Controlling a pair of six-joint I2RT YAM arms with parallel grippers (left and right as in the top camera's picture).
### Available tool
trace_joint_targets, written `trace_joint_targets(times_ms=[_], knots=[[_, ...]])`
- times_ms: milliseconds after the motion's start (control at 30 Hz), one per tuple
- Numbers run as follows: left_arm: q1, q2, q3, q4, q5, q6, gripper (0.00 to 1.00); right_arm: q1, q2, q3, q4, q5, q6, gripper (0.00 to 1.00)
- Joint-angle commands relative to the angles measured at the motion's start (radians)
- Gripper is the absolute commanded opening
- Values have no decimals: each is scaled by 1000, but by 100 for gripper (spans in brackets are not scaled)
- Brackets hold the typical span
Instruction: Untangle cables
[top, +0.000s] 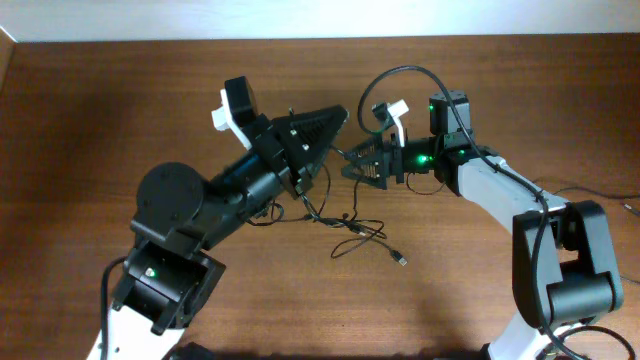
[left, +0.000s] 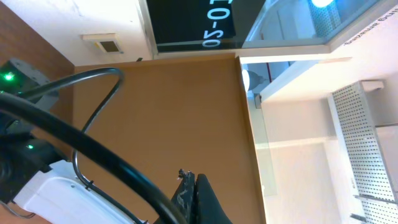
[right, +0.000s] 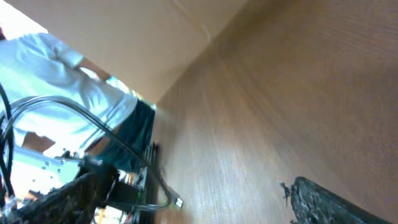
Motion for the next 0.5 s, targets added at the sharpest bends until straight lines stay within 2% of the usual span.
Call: trace_joint_targets(times_ms=[0,33,133,200,233,267,300,333,367,400,433,467], knots=[[3,-4,3,4,10,-9,0,98,1,9,72,103,297,98],[3,-4,3,4,8,-9,0,143,1,8,109,112,336,98],[4,-4,3,4,2,-9,0,229,1,8,97,105,335,98],[4,-4,3,4,3,-2,0,232,1,8,95,105,323,97],[4,-4,3,4,3,-2,0,226,1,8,96,109,294,60],[4,-7,3,4,5,-2,0,218,1,8,96,113,269,15],[4,-16,4,4,21,19,0,197,1,8,92,169,267,4],[5,-26,4,4,20,158,0,167,1,8,87,254,267,4],[34,-42,3,-3,19,507,0,106,-1,9,84,313,268,4],[61,-60,4,-46,18,671,0,43,-10,9,65,344,267,4],[162,-112,4,-176,-1,821,0,-50,-31,11,-21,438,264,4],[234,-143,4,-261,-40,887,0,-113,-46,11,-76,483,236,4]])
